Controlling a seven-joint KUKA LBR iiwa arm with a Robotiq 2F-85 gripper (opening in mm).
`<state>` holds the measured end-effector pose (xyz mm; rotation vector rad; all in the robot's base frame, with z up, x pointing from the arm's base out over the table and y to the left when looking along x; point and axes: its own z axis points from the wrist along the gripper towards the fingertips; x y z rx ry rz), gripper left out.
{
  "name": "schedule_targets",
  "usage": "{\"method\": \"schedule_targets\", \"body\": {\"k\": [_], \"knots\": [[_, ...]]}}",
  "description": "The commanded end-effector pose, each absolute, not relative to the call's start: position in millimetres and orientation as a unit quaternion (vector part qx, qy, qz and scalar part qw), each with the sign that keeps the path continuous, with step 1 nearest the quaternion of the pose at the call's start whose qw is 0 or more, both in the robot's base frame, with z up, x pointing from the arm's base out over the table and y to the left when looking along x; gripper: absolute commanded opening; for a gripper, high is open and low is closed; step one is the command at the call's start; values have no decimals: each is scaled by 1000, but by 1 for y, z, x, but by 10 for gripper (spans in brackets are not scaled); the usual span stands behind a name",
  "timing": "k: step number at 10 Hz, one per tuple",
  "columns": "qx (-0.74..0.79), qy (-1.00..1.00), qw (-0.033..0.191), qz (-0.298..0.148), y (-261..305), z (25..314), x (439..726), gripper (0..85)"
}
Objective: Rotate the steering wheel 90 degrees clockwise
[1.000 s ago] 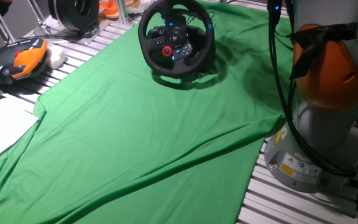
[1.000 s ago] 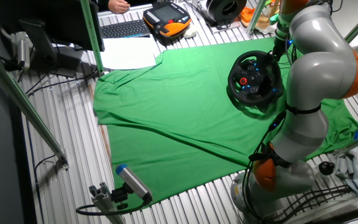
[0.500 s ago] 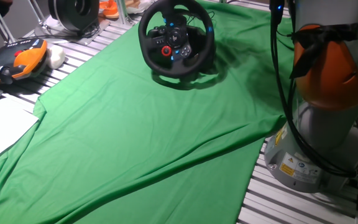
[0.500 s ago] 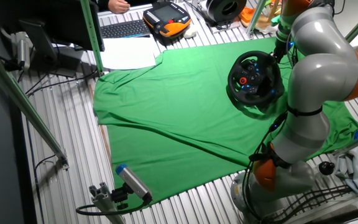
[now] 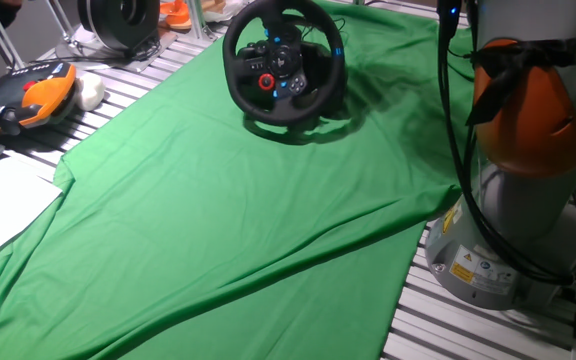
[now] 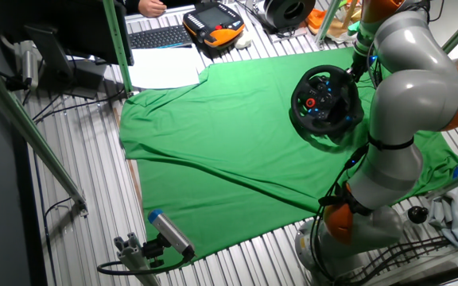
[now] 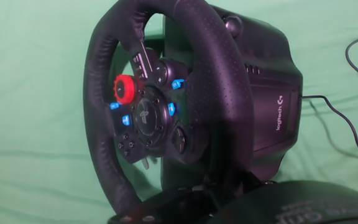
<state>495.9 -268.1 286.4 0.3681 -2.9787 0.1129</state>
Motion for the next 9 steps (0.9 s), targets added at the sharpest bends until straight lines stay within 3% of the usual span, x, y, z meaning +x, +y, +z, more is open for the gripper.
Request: {"method": "schedule_targets", "body": {"k": [1,9], "knots": [[122,-989,70,37,-268,285,495,170],[115,-991,63,37,-260,279,487,170]]}}
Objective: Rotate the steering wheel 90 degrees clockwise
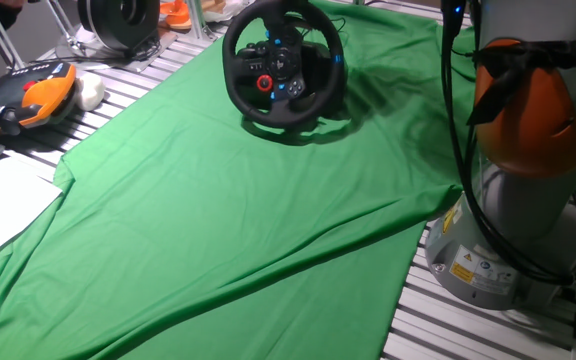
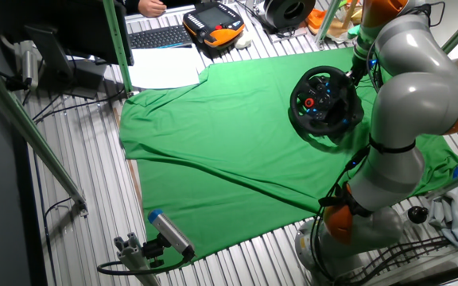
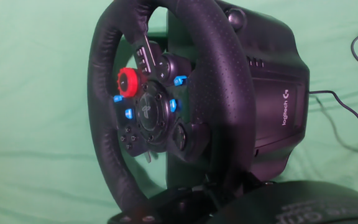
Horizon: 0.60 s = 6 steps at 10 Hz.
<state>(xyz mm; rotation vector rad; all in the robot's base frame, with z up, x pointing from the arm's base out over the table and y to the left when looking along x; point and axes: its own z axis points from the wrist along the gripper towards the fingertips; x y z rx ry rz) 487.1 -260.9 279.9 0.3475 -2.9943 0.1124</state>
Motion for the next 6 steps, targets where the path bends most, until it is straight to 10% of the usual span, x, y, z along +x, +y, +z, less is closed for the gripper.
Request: {"method": "schedule_targets", "body": {"k": [1,6], "knots": [[116,-991,63,37,-260,279,487,170],[112,-990,74,35,-260,279,487,170]]}}
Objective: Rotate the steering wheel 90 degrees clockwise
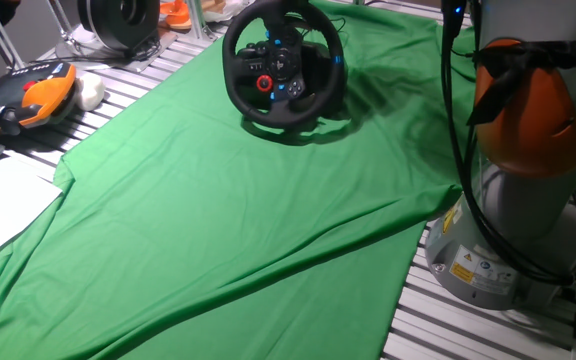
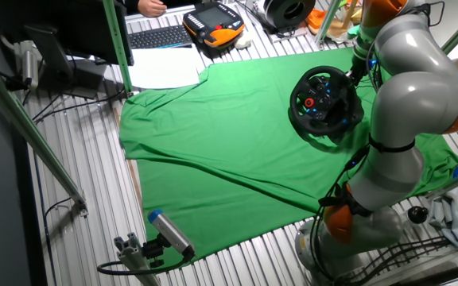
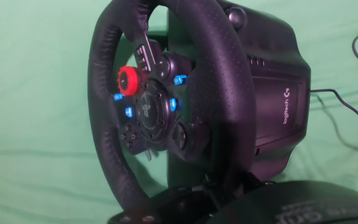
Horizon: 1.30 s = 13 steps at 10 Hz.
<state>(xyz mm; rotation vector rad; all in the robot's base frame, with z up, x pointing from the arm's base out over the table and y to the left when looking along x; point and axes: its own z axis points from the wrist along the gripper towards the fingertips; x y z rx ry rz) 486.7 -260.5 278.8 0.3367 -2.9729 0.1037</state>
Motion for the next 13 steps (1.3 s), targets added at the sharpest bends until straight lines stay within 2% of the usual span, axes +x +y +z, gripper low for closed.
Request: {"method": "schedule_targets", "body": {"k": [1,13], "knots": [[110,-991,74,36,-260,279,487,170],[123,-988,82,34,-260,279,487,170]]}}
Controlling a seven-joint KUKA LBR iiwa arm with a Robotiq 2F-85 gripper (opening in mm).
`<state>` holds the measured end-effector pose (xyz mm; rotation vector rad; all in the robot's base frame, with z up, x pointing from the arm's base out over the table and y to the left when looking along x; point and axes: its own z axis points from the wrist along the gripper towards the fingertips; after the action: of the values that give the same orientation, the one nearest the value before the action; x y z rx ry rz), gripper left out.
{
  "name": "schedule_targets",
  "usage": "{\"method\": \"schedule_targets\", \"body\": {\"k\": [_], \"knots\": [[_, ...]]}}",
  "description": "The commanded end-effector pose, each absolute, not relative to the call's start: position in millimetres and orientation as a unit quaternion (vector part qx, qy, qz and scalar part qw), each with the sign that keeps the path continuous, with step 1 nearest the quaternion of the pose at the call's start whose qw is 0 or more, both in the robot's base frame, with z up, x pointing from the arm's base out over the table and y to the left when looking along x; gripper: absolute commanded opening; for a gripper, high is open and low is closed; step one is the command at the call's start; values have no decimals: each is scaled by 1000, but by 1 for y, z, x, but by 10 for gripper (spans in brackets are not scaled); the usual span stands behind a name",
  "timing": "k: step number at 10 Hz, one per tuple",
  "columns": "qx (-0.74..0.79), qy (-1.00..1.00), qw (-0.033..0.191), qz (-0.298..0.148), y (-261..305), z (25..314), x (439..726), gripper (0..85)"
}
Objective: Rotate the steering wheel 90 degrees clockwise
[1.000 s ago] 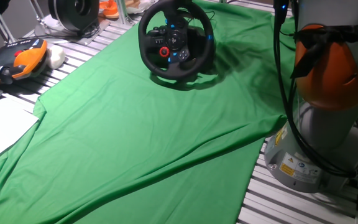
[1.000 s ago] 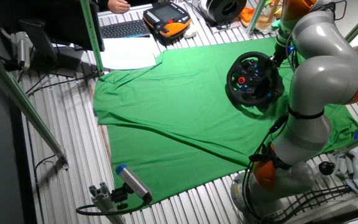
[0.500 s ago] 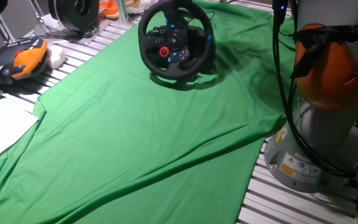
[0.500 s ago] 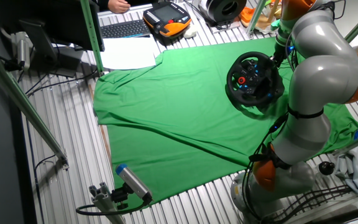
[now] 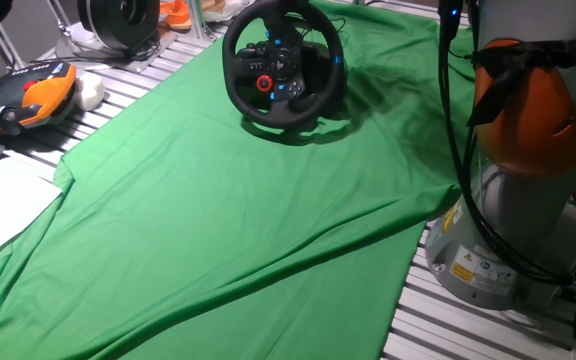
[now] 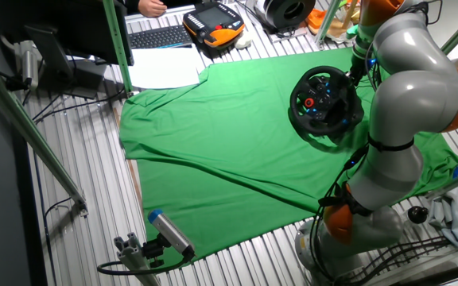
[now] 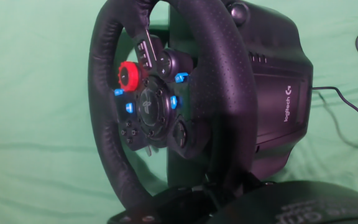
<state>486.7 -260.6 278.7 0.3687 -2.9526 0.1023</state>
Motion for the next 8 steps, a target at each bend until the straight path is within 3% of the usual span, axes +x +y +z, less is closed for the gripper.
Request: {"method": "schedule_targets", "body": {"k": [1,8], "knots": [[125,-988,83,34,-261,279,486,170],[129,-988,84,32,-262,282,473,170]]}}
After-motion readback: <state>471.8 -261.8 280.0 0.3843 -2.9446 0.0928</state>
